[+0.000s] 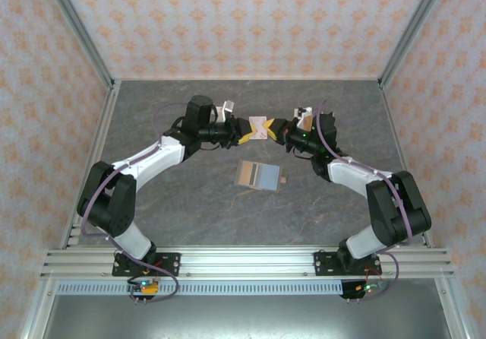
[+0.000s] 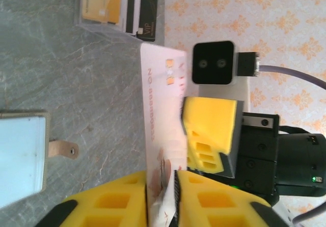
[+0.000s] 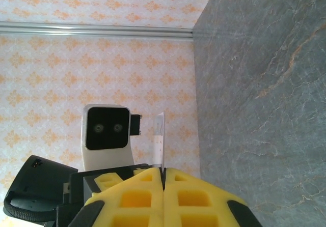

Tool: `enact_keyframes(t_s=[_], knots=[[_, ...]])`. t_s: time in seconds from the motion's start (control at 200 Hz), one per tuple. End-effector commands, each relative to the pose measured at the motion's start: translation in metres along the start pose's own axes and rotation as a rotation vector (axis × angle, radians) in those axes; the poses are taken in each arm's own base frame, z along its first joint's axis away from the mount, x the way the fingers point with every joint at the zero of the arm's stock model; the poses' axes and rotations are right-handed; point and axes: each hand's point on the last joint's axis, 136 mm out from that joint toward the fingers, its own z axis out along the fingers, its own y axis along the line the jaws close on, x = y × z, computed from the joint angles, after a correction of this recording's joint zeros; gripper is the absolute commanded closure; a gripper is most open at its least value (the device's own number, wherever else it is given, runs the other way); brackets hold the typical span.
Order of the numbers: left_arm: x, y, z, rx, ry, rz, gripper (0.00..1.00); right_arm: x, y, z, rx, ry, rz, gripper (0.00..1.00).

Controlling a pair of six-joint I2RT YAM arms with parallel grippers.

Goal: Take the credit cards out of the card holder

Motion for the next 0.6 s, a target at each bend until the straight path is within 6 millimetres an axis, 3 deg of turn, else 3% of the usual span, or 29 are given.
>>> enact_keyframes(t_s=[0.0,0.095,0.235,0.375,0.596], knots=[[-0.004,0.014,0.0,-0.05,-0.006,0.003,0.69,-0.006,0.015,-0.004,0.019,-0.028,-0.097,1.0],[-0.01,0.03,-0.009,-0.106,-0.034,-0.011,0.52,-0.014,0.008,-0.012,0.109,-0.072,-0.161,1.0],[-0.014,0.064,-0.027,-0.273,-0.069,-0.004,0.25,-0.033,-0.021,-0.035,0.438,-0.13,-0.319,1.0],[-0.016,0.096,-0.048,-0.44,-0.083,0.02,0.15,-0.07,-0.042,-0.072,0.738,-0.209,-0.461,1.0],[-0.02,0.12,-0.07,-0.565,-0.105,0.059,0.03,-0.133,-0.06,-0.11,0.916,-0.262,-0.466,1.0]])
